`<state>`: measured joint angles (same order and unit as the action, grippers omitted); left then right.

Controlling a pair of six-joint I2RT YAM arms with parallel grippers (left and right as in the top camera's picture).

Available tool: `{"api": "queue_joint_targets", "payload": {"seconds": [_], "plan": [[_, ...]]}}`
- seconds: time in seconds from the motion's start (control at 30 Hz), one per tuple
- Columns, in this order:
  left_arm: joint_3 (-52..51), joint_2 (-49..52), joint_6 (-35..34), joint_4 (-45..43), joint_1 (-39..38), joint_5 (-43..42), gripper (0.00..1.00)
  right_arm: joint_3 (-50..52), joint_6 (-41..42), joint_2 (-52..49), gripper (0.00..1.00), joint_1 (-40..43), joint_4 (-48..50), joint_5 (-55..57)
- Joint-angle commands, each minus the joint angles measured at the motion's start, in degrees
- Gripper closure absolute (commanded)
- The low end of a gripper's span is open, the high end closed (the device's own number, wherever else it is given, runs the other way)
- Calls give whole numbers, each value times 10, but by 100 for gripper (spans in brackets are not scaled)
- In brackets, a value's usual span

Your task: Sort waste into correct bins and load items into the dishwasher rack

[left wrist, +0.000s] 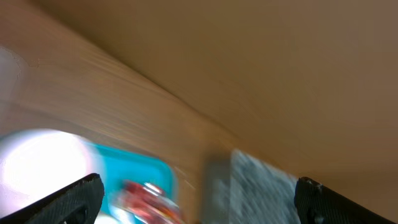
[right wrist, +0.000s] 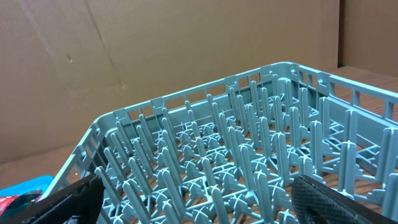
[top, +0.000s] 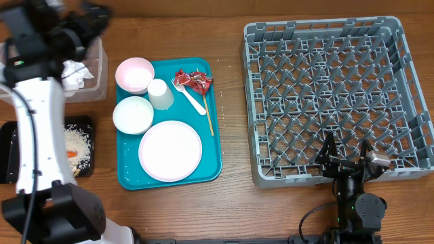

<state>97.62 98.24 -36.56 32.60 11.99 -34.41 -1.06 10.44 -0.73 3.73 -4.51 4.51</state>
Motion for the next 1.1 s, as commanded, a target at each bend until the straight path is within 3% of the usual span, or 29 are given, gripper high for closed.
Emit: {"api": "queue_joint_targets", "payload": {"seconds": [0.0, 0.13, 0.37, 0.53, 0.6, 0.7, 1.07], "plan": [[9, 10, 8, 33, -80, -51, 0, 6, -4, 6, 0, 3, 2, 4], [9, 40, -111, 101, -175, 111, 0, 6, -4, 6, 0, 3, 2, 4], [9, 96, -188, 70, -290, 174, 0, 6, -4, 6, 0, 3, 2, 4], [9, 123, -394, 103, -316, 320, 0, 6, -4, 6, 0, 3, 2, 4], [9, 139, -500, 123, -319, 343, 0, 6, -4, 6, 0, 3, 2, 4], [9, 168, -580, 121, -319, 344, 0, 6, -4, 6, 0, 3, 2, 4], [9, 251, -613, 58, -315, 345, 0, 6, -4, 6, 0, 3, 2, 4]]}}
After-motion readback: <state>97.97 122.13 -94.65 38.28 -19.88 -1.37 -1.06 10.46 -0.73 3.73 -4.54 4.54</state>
